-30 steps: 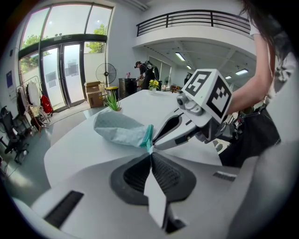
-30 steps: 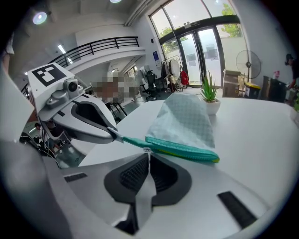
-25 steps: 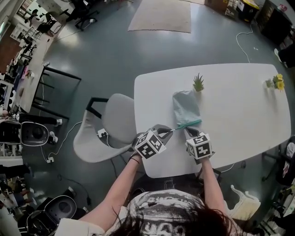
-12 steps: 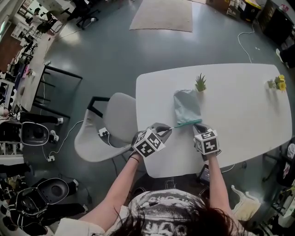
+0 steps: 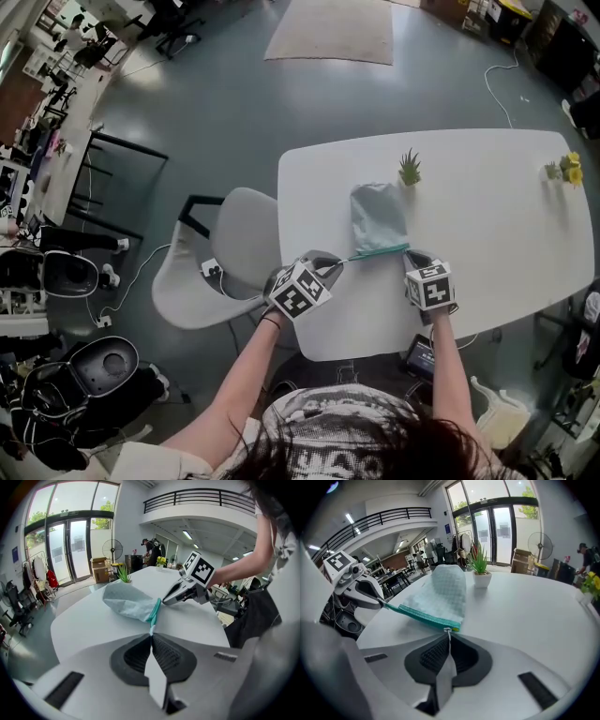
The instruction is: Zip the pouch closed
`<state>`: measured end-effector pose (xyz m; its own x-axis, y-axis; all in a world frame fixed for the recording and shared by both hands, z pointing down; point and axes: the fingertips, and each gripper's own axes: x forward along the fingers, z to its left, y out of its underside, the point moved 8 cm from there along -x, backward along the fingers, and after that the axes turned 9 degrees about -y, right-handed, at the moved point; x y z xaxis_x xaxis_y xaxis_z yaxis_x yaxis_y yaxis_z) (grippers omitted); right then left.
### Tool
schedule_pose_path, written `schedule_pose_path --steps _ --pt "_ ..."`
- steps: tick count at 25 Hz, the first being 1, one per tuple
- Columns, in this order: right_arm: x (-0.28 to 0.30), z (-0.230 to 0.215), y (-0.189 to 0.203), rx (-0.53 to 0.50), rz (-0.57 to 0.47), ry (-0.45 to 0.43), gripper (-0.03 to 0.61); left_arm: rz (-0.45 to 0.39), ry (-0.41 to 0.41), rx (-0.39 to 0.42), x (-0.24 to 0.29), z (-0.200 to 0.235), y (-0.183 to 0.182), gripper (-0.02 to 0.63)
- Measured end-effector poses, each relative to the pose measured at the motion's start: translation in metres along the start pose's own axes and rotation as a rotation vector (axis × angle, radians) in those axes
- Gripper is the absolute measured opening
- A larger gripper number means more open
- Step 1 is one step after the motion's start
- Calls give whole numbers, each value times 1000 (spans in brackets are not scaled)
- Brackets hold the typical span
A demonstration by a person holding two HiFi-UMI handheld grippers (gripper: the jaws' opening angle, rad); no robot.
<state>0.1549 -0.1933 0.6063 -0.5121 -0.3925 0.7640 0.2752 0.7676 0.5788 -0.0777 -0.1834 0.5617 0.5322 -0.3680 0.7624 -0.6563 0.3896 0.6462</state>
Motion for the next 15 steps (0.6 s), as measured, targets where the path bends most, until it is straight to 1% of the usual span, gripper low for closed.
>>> schedule_pose_path --steps 3,5,8,10,11,13,14,15 --pt "0 8 1 -2 -32 -21 8 9 -25 24 -2 -1 6 21" --pt "-1 12 3 1 -46 -40 9 8 -41 25 -3 -1 13 21" --pt "-4 17 6 -6 -54 -56 21 16 -49 -8 2 -2 26 23" --pt "-5 22 7 -7 -56 -68 48 25 -51 -38 5 -5 34 25" --pt "-6 24 7 -7 -59 -74 62 27 -51 -52 6 -6 37 39" --pt "-10 31 5 -10 -73 -83 69 20 -46 -77 5 -8 40 151" --pt "-13 34 4 -14 -85 -86 71 11 -46 -86 4 -9 39 169" --pt "-15 39 3 -18 -98 -89 71 1 -48 -92 2 -10 39 167"
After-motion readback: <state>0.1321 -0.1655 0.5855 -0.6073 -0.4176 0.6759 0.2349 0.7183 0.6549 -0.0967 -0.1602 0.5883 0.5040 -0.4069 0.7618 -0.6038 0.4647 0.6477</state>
